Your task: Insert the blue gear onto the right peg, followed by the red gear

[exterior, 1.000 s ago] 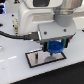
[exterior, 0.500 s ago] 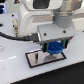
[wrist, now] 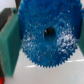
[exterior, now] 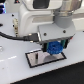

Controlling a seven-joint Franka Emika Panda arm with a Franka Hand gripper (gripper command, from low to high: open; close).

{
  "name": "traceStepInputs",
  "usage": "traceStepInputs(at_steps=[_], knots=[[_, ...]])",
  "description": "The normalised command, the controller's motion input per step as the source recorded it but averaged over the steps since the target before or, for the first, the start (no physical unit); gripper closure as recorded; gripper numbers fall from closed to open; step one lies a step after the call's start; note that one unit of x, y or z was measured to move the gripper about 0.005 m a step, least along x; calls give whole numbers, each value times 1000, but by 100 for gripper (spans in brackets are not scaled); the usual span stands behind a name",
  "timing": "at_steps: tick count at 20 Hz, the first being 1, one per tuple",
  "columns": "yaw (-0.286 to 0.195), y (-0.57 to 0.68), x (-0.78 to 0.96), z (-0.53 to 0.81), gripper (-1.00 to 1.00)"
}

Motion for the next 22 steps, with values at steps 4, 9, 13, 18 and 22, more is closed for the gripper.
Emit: traceStepInputs(at_steps=[4,9,13,18,22], knots=[[0,-26,69,10,100],[0,-72,145,-21,100],[0,-86,198,-106,100],[0,-60,131,-168,100],[0,0,111,-186,100]])
